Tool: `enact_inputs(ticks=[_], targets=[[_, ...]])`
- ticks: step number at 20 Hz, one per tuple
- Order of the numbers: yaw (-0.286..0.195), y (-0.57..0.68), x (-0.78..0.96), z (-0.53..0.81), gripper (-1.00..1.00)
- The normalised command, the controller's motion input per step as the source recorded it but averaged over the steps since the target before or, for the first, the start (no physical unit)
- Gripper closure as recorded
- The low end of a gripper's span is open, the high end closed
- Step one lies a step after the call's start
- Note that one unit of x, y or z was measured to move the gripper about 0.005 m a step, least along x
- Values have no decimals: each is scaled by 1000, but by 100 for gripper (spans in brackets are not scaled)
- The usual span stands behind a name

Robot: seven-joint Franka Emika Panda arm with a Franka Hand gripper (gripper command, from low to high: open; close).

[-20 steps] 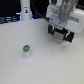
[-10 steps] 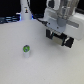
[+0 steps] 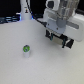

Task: Open the kcup holder, insert the kcup into the holder, and close the kcup holder

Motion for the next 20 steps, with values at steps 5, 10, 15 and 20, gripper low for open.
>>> enact_inputs(ticks=[5, 10, 15, 20], targets=[[-192, -391, 92, 438, -100], [-266, -425, -9, 367, -100], [-287, -382, -41, 297, -100], [-284, -440, -71, 146, -100]])
